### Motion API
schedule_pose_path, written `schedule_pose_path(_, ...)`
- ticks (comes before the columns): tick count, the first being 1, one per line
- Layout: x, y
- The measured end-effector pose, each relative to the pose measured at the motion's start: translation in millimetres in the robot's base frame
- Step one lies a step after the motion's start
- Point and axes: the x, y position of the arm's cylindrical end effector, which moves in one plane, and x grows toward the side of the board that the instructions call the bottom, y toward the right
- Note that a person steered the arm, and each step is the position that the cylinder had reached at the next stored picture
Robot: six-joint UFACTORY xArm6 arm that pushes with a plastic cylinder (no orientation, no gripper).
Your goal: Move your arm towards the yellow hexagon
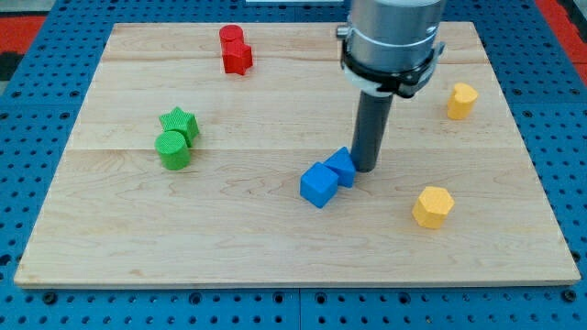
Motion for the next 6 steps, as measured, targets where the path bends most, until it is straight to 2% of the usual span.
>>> schedule_pose_path(2, -1, 1)
schedule_pose_path(3, -2, 72)
schedule_pose_path(4, 12, 99)
schedule_pose_path(5, 43, 49)
schedule_pose_path(6, 55, 9)
